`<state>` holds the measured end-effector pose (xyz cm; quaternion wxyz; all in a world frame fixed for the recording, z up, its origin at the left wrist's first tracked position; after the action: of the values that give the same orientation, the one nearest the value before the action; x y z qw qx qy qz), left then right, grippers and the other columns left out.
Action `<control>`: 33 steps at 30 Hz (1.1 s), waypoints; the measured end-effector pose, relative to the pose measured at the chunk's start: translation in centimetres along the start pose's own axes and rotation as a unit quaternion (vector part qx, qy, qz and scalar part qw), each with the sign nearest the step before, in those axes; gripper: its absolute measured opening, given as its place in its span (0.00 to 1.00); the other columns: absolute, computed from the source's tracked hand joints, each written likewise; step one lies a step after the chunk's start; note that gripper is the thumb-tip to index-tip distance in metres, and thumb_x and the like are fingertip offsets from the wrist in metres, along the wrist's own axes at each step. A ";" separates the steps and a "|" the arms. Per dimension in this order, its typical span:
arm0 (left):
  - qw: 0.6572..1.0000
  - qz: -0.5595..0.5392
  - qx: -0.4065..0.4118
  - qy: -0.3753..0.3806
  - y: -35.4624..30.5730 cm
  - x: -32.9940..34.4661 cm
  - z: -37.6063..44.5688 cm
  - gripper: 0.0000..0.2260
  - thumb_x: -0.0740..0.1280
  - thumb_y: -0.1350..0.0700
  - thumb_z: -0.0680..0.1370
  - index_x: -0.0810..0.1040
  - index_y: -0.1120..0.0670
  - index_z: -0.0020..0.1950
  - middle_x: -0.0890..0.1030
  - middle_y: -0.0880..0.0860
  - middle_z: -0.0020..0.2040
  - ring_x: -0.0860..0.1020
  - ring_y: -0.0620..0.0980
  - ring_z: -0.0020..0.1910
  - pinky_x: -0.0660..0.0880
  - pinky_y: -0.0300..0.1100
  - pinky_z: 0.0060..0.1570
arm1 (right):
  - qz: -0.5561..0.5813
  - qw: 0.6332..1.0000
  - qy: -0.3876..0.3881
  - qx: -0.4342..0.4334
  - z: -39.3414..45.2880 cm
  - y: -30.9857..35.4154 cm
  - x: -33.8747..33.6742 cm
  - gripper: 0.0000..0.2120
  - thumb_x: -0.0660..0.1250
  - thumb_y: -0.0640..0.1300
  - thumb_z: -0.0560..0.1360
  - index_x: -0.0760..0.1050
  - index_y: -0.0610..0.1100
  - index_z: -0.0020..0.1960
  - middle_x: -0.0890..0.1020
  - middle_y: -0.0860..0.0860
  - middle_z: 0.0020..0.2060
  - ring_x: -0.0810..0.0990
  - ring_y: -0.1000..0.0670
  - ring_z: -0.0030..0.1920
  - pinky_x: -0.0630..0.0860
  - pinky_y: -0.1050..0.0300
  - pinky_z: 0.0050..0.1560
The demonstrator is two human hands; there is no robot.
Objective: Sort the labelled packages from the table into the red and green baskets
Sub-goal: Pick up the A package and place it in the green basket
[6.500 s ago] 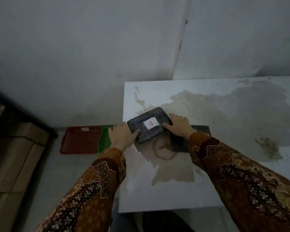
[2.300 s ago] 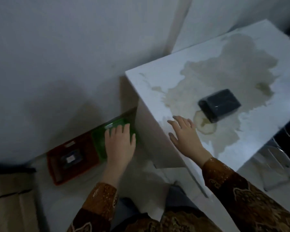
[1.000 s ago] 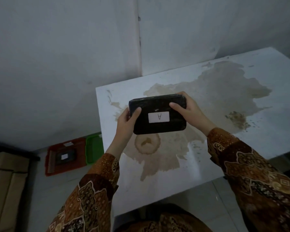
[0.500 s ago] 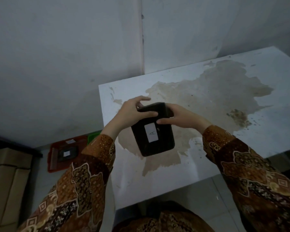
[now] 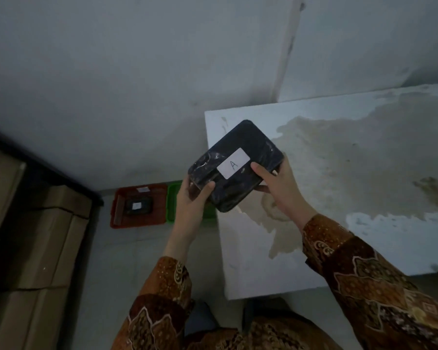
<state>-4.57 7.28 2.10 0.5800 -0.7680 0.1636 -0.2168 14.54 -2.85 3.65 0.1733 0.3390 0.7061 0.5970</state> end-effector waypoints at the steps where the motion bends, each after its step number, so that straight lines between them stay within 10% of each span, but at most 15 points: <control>1: 1.000 -0.005 -0.010 -0.010 0.2 -2.1 0.0 0.20 0.71 0.54 0.74 0.74 0.49 0.65 0.80 0.54 0.62 0.78 0.54 0.62 0.72 0.57 0.66 | -0.034 0.999 -0.006 -0.012 0.1 -0.3 1.6 0.18 0.73 0.42 0.71 0.68 0.50 0.55 0.78 0.51 0.51 0.80 0.49 0.52 0.83 0.55 0.43; 7: 0.998 0.014 -0.053 -0.031 0.3 -16.5 1.6 0.19 0.71 0.47 0.70 0.77 0.40 0.60 0.80 0.49 0.63 0.77 0.51 0.64 0.72 0.54 0.66 | -0.187 0.982 0.037 -0.014 0.2 -4.2 13.6 0.14 0.74 0.48 0.69 0.72 0.47 0.50 0.80 0.55 0.45 0.80 0.52 0.46 0.78 0.63 0.45; 11: 0.993 0.054 -0.040 -0.098 1.2 -25.1 4.8 0.19 0.68 0.56 0.77 0.71 0.53 0.67 0.79 0.50 0.61 0.79 0.45 0.59 0.76 0.43 0.59 | -0.266 0.964 0.000 0.022 0.6 -9.3 19.6 0.12 0.73 0.51 0.70 0.71 0.51 0.47 0.77 0.54 0.45 0.75 0.61 0.41 0.69 0.72 0.36; 17: 0.970 0.143 -0.063 -0.187 7.2 -30.2 9.2 0.09 0.67 0.56 0.78 0.70 0.57 0.53 0.78 0.51 0.48 0.78 0.46 0.47 0.76 0.32 0.43 | -0.312 0.945 -0.049 0.079 2.9 -18.1 23.1 0.26 0.73 0.44 0.72 0.69 0.40 0.66 0.74 0.42 0.61 0.75 0.46 0.61 0.74 0.53 0.60; 24: 0.952 0.247 -0.146 -0.110 24.6 -31.8 18.4 0.20 0.65 0.59 0.79 0.68 0.57 0.70 0.76 0.57 0.63 0.76 0.54 0.60 0.77 0.49 0.60 | -0.381 0.915 -0.026 0.130 11.6 -35.7 22.5 0.28 0.65 0.38 0.76 0.59 0.41 0.73 0.68 0.40 0.68 0.69 0.43 0.66 0.67 0.51 0.67; 33: 0.924 0.371 -0.093 -0.004 49.2 -31.8 34.1 0.14 0.64 0.67 0.76 0.74 0.63 0.62 0.75 0.63 0.60 0.75 0.58 0.58 0.70 0.41 0.56 | -0.479 0.867 -0.035 0.134 27.4 -59.6 18.1 0.24 0.65 0.33 0.74 0.66 0.38 0.69 0.68 0.36 0.63 0.72 0.39 0.60 0.69 0.55 0.59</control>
<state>-13.87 37.76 -57.76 0.5458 -0.7032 0.4544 0.0331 3.23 26.04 -56.89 0.4156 -0.0003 0.8482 0.3284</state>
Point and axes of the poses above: each hand's wrist, its own z-axis towards the middle knuckle, its own x-axis out of the palm, y = z × x, the point moved 10 cm from there along z, towards the middle knuckle
